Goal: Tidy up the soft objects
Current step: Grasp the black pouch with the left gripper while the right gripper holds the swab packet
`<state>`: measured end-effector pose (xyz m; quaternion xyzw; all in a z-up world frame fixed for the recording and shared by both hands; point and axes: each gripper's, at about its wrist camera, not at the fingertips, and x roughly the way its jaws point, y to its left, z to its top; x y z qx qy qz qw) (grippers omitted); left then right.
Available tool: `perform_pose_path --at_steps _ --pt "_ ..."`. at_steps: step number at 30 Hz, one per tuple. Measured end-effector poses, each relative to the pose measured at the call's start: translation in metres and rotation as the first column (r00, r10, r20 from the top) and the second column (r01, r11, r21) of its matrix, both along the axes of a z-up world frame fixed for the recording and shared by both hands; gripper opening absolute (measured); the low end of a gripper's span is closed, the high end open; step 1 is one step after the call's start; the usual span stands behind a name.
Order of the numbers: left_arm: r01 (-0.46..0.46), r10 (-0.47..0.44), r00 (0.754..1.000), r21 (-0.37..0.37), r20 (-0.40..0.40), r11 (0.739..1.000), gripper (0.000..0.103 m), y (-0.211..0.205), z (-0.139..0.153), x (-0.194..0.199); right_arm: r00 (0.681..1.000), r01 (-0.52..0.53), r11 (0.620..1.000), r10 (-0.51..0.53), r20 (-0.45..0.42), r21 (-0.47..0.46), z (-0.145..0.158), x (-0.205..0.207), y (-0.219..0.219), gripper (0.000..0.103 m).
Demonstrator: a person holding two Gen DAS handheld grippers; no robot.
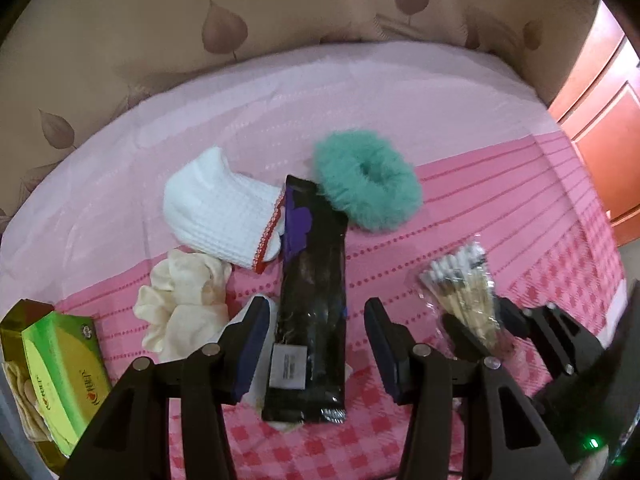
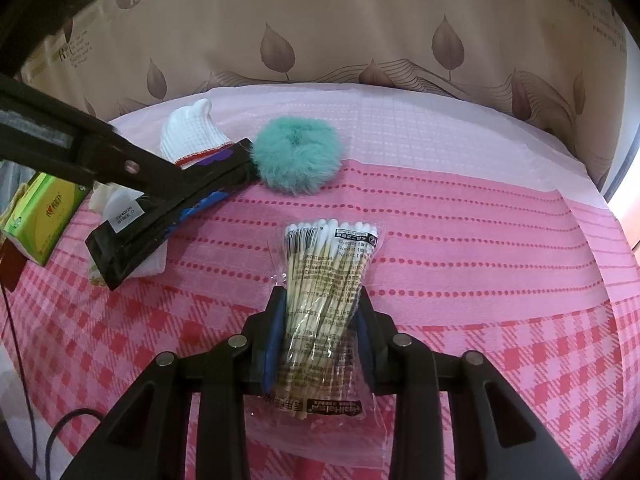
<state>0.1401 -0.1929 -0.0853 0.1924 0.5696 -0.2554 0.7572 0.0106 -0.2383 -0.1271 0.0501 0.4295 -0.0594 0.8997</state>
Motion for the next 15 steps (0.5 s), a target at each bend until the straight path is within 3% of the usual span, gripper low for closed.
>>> perform_pose_path --at_steps 10,14,15 --pt "-0.031 0.033 0.999 0.054 -0.033 0.998 0.050 -0.014 -0.031 0.014 1.000 -0.002 1.000 0.002 0.002 0.011 -0.001 0.001 -0.002 0.032" --pt "-0.049 0.049 0.997 0.001 -0.052 0.999 0.050 -0.014 -0.034 0.019 1.000 -0.002 1.000 0.002 0.001 0.008 0.000 0.000 -0.002 0.032" --pt "-0.051 0.050 0.997 -0.014 -0.057 0.999 0.038 -0.012 -0.034 0.021 1.000 -0.002 1.000 0.002 0.002 0.010 0.000 0.000 -0.002 0.032"
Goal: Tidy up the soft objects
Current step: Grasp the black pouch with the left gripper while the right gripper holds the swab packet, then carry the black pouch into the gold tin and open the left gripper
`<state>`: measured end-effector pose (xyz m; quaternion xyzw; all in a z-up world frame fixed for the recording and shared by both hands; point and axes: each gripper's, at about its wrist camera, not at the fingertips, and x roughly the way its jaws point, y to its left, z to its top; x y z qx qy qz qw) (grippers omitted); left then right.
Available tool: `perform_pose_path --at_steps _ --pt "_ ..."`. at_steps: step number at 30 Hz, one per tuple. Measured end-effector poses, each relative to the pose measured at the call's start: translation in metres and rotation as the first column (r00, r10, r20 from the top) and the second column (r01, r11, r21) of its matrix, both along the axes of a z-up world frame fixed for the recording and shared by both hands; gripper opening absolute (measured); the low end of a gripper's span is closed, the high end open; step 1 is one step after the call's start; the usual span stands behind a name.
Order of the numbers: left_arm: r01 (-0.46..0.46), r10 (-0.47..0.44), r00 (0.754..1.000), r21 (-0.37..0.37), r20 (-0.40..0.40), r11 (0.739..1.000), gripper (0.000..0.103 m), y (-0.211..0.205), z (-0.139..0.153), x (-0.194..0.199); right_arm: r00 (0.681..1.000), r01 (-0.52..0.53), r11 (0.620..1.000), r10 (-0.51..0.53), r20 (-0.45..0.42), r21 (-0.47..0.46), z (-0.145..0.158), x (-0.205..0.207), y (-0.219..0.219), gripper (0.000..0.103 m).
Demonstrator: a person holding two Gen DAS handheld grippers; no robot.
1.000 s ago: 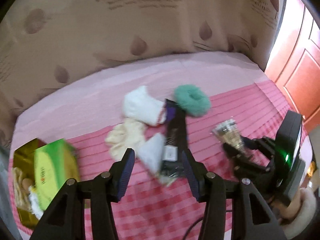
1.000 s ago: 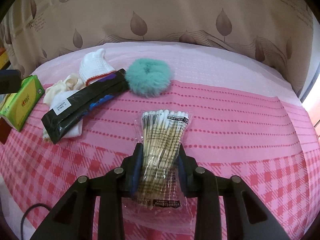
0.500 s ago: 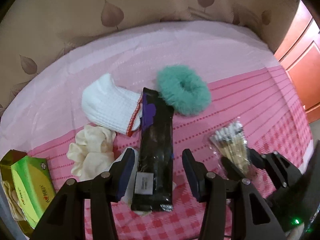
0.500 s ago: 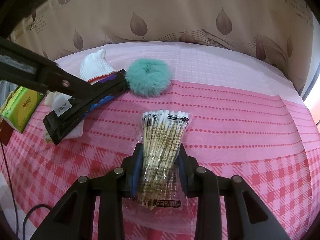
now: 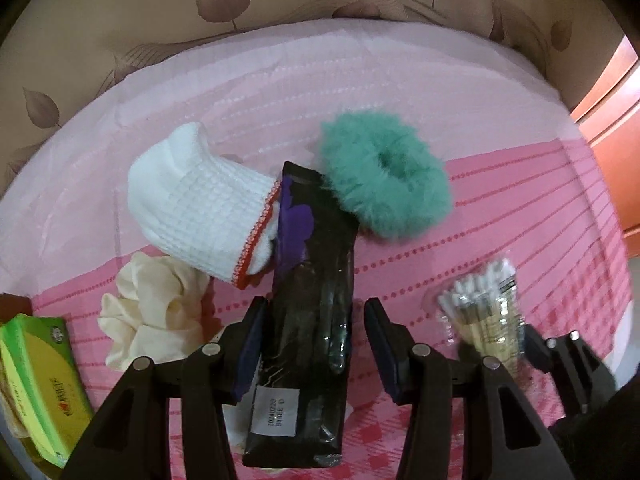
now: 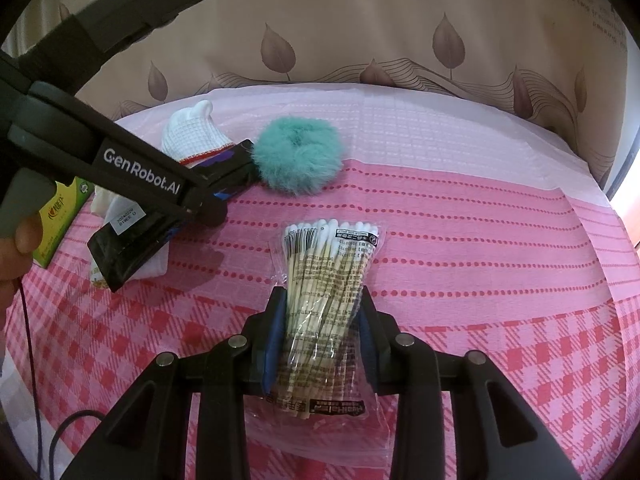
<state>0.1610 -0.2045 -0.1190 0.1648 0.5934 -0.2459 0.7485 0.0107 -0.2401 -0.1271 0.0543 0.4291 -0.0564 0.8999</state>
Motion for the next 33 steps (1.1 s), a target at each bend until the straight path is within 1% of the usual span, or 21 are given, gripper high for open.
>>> perform_pose_path --at_steps 2,4,8,14,19,27,33 --pt "-0.002 0.002 1.000 -0.016 -0.009 1.000 0.038 0.004 0.001 0.001 1.000 0.000 1.000 0.000 0.000 0.001 0.000 0.000 0.000 0.033" --pt "0.003 -0.003 1.000 -0.021 0.001 1.000 0.036 0.005 0.004 -0.001 1.000 0.000 1.000 0.000 0.000 0.000 0.000 0.000 0.001 0.033" --pt "0.008 -0.008 1.000 -0.037 0.016 0.999 0.035 0.012 0.012 -0.008 1.000 0.001 1.000 -0.001 0.000 0.001 0.000 0.000 0.001 0.033" --pt "0.030 -0.029 0.999 -0.059 0.032 0.998 0.035 0.022 0.031 -0.024 1.000 0.001 1.000 -0.001 0.000 0.001 0.000 0.000 0.000 0.033" --pt "0.028 -0.024 0.998 -0.070 0.051 0.997 0.035 0.039 0.047 -0.035 1.000 0.002 1.000 -0.002 0.000 0.000 0.000 -0.001 -0.001 0.033" --pt "-0.011 0.018 0.995 -0.081 0.094 0.997 0.035 0.066 0.068 -0.041 1.000 0.002 1.000 -0.002 0.000 -0.005 0.000 0.000 0.003 0.033" --pt "-0.057 0.070 0.987 -0.091 0.144 0.994 0.035 0.106 0.093 -0.038 1.000 0.001 1.000 -0.001 0.000 -0.004 0.000 0.000 0.002 0.033"
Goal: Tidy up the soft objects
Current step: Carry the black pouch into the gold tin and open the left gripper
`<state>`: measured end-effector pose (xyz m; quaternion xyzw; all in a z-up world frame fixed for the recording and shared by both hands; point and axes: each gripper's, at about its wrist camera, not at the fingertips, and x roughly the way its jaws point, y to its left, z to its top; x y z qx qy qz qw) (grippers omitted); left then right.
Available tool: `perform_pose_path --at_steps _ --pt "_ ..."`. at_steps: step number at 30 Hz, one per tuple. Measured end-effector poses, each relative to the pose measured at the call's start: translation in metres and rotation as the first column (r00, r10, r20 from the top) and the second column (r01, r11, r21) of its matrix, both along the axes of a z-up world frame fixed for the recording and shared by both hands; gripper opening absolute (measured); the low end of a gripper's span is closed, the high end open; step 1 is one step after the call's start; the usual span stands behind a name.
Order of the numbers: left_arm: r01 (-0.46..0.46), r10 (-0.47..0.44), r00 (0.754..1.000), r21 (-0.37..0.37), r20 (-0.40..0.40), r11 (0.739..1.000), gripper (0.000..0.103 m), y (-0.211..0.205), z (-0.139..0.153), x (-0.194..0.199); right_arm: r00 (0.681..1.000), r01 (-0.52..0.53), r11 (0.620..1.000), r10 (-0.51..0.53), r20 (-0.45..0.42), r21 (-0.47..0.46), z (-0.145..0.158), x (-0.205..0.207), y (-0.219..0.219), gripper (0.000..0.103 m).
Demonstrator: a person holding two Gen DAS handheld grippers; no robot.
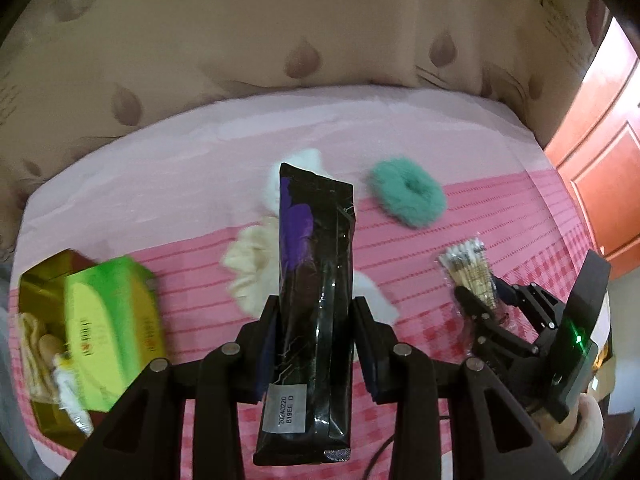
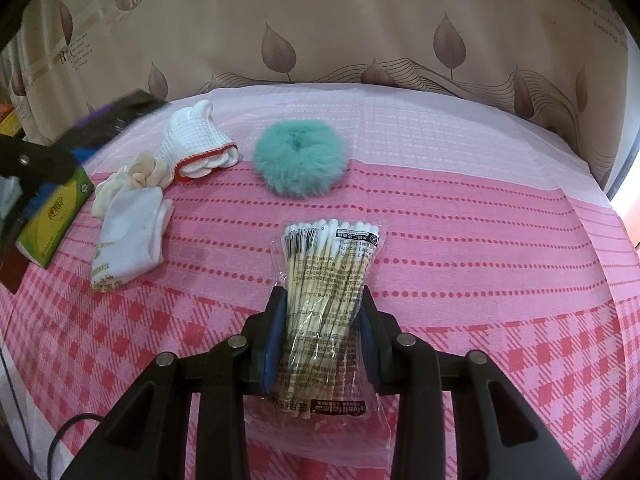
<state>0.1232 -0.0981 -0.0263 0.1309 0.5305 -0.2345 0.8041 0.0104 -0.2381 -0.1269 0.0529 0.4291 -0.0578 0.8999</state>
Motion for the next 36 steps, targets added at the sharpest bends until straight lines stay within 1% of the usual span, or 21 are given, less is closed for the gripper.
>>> perform_pose_path --at_steps 5,8,13,16,18,20,23,26,30,36 --pt "-0.065 0.065 0.997 0.001 0.048 0.998 0.035 0.044 0.021 0.006 1.000 -0.001 1.000 0.001 0.001 0.001 0.000 -0.001 -0.001 0.033" --pt "-0.119 0.118 0.990 0.011 0.077 0.993 0.035 0.075 0.031 0.012 1.000 -0.001 1.000 0.001 0.000 0.000 0.000 -0.001 -0.002 0.033" --pt "-0.225 0.221 0.970 0.035 0.102 0.974 0.035 0.135 0.039 0.027 1.000 -0.001 1.000 0.001 0.000 -0.002 0.001 0.000 -0.001 0.033" --pt "-0.292 0.283 0.952 0.063 0.116 0.954 0.035 0.171 0.039 0.038 1.000 -0.002 1.000 0.002 -0.001 -0.004 0.001 0.000 0.001 0.033" --pt "-0.323 0.314 0.943 0.080 0.114 0.943 0.035 0.193 0.036 0.044 1.000 -0.002 1.000 0.002 0.000 -0.004 0.001 0.000 0.001 0.033" --pt "-0.369 0.358 0.927 0.095 0.115 0.925 0.035 0.216 0.032 0.049 1.000 -0.002 1.000 0.002 0.000 -0.004 0.001 0.000 -0.001 0.033" --pt "-0.413 0.403 0.909 0.103 0.102 0.905 0.035 0.245 0.025 0.056 1.000 -0.002 1.000 0.002 -0.001 -0.007 0.001 0.000 0.001 0.033" --pt "-0.431 0.423 0.902 0.115 0.085 0.895 0.035 0.265 0.013 0.061 1.000 -0.002 1.000 0.002 -0.002 -0.009 0.001 0.001 0.001 0.033" --pt "-0.442 0.439 0.897 0.125 0.056 0.888 0.035 0.281 -0.005 0.067 1.000 -0.002 1.000 0.002 -0.002 -0.010 0.001 0.000 0.001 0.033" --pt "-0.436 0.437 0.899 0.147 0.027 0.888 0.036 0.284 -0.028 0.071 1.000 -0.002 1.000 0.002 -0.002 -0.010 0.001 0.001 0.000 0.033"
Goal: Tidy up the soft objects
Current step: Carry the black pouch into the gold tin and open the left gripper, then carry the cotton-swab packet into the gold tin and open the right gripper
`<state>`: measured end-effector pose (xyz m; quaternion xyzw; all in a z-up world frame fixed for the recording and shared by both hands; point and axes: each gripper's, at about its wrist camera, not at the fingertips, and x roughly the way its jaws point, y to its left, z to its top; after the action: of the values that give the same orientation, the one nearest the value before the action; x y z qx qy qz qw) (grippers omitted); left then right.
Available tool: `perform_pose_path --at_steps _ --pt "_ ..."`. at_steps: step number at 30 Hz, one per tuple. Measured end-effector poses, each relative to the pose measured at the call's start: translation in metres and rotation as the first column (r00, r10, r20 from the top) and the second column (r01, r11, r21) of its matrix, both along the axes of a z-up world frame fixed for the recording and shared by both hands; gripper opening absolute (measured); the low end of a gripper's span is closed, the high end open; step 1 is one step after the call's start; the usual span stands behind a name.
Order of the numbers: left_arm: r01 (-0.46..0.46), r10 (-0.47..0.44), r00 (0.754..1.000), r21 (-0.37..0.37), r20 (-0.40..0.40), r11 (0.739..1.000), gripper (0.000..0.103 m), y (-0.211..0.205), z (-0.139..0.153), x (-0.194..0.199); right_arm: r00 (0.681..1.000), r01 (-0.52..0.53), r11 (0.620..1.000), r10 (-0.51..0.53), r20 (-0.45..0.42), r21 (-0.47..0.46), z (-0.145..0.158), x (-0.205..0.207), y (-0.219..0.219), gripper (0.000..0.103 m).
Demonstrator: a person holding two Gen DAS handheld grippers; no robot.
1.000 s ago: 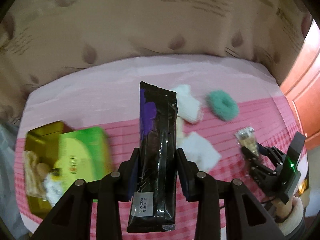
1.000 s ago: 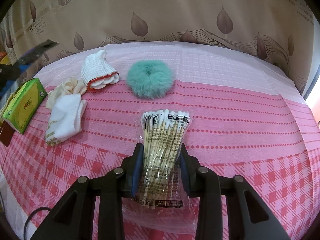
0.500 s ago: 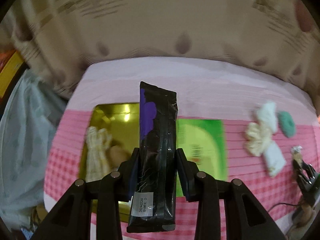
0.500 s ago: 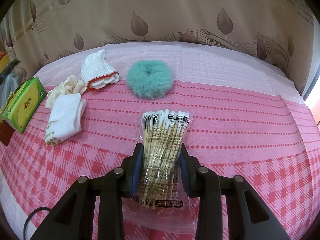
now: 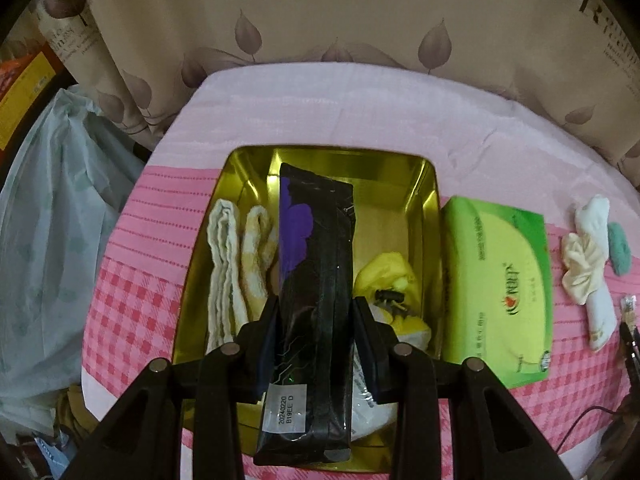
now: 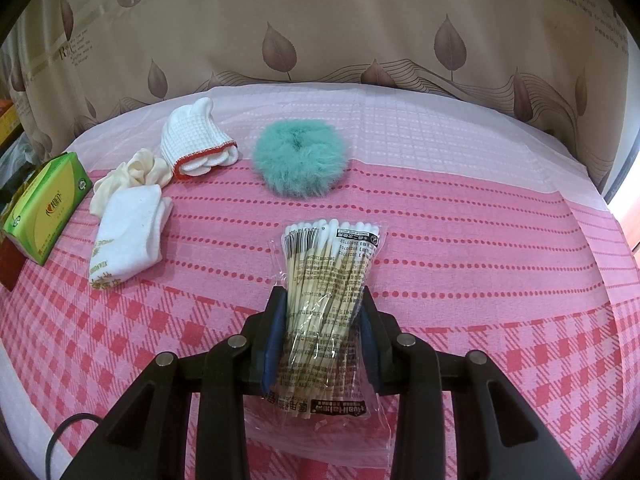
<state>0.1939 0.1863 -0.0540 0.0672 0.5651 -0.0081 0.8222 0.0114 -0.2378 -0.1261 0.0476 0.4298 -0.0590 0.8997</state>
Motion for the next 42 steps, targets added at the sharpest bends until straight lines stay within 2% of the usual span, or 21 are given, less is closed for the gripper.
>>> perform_pose_path --at_steps 6,16,24,28,36,42 --pt "-0.003 0.004 1.000 0.015 -0.015 1.000 0.038 0.000 -0.012 0.003 1.000 0.000 1.000 0.000 0.000 0.000 0.000 0.000 0.000 0.033" --pt "-0.008 0.008 1.000 -0.004 0.013 1.000 0.043 0.004 -0.002 0.001 1.000 -0.001 1.000 0.001 0.000 -0.002 0.000 0.000 0.001 0.033" --pt "-0.030 0.031 0.994 -0.019 0.102 0.999 0.043 0.010 0.027 -0.023 1.000 -0.002 1.000 0.002 -0.001 -0.005 -0.001 0.001 -0.001 0.033" --pt "-0.051 0.046 0.986 0.022 0.163 0.998 0.043 0.011 0.031 -0.047 1.000 -0.002 1.000 0.002 0.000 -0.004 -0.001 0.001 -0.001 0.033" --pt "-0.090 0.066 0.967 0.088 0.247 0.992 0.043 0.015 0.023 -0.095 1.000 -0.002 1.000 0.002 -0.003 -0.021 -0.001 0.001 0.000 0.033" --pt "-0.115 0.092 0.960 0.073 0.264 0.991 0.043 0.025 0.013 -0.100 1.000 -0.004 0.998 0.003 -0.008 -0.059 0.000 0.002 0.006 0.031"
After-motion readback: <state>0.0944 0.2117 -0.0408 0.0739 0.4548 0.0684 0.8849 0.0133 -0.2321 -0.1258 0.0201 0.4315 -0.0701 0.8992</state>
